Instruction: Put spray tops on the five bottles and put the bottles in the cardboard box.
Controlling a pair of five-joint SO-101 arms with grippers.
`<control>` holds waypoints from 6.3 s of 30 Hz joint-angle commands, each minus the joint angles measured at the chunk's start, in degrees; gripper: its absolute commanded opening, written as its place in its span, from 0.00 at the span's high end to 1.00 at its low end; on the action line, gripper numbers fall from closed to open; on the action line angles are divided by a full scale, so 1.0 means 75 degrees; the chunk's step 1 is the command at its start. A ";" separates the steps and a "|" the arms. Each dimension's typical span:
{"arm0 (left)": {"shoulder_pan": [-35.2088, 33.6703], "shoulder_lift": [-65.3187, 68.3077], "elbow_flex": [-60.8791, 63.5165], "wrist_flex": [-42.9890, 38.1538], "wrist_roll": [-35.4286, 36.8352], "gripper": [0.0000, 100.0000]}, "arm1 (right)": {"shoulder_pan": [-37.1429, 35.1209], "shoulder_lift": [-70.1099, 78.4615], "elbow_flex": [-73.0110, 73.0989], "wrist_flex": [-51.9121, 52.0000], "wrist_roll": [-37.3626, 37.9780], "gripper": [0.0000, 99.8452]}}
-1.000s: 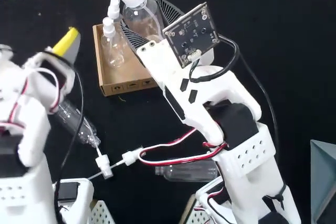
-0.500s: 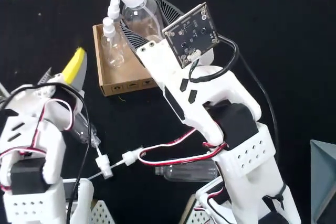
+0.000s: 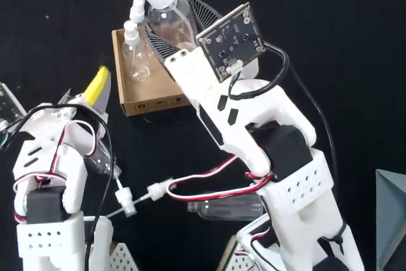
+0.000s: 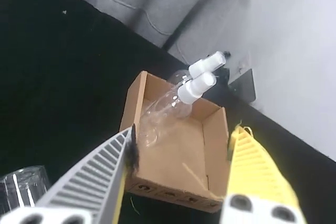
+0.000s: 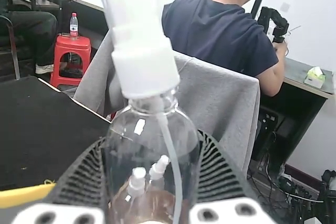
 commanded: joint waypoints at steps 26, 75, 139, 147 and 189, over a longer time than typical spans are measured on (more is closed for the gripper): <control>-0.0053 -0.0141 0.0100 -0.0199 -0.0023 0.73 | -0.0258 -0.2069 0.3182 -0.1922 -0.0059 0.99; -0.1459 -0.0141 -0.0088 -0.0199 0.0469 0.73 | -0.0270 0.1272 0.5550 -0.8123 -0.2544 0.99; -0.1471 -0.0141 -0.0088 -0.0199 0.0410 0.73 | -0.0457 0.8633 0.3405 -1.2038 -0.1489 0.99; -0.1471 -0.0141 -0.0088 -0.0199 0.0410 0.73 | -0.0668 0.8668 0.3429 -1.2038 -0.1477 0.99; -0.1471 -0.0141 -0.0088 -0.0211 0.0399 0.73 | -0.0903 0.8621 0.3616 -1.1968 -0.1453 0.76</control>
